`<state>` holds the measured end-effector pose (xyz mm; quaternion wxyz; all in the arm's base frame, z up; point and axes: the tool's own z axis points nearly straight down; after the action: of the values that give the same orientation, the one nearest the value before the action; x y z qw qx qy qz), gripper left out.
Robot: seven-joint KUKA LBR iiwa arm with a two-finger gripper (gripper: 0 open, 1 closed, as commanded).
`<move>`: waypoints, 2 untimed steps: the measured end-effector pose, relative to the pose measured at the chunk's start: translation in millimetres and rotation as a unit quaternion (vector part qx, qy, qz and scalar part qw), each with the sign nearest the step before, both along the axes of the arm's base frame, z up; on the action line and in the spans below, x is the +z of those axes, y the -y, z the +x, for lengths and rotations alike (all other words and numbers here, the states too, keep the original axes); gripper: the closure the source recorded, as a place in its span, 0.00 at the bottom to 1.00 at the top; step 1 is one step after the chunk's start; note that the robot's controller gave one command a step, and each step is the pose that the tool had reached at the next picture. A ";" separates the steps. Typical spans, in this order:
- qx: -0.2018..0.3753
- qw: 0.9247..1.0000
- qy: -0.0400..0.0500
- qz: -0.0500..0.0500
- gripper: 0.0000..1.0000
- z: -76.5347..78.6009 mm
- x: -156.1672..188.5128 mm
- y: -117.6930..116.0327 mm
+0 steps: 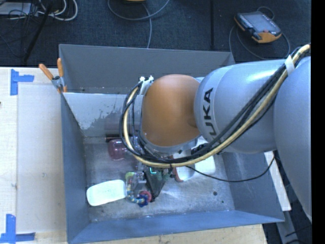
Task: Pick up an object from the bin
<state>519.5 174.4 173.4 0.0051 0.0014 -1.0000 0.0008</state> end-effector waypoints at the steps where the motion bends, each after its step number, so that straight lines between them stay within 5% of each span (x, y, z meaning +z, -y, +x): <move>1: -0.002 1.000 0.004 0.001 0.00 2.0 4.3 0.8; 2: 0.023 1.000 0.007 0.001 0.00 -10.1 -48.8 -19.0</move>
Offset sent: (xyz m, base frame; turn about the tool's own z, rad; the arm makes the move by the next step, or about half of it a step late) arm -0.0250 0.0386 -0.1034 -0.0997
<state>509.4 193.4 124.7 -0.0019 0.0249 -0.9997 -0.0004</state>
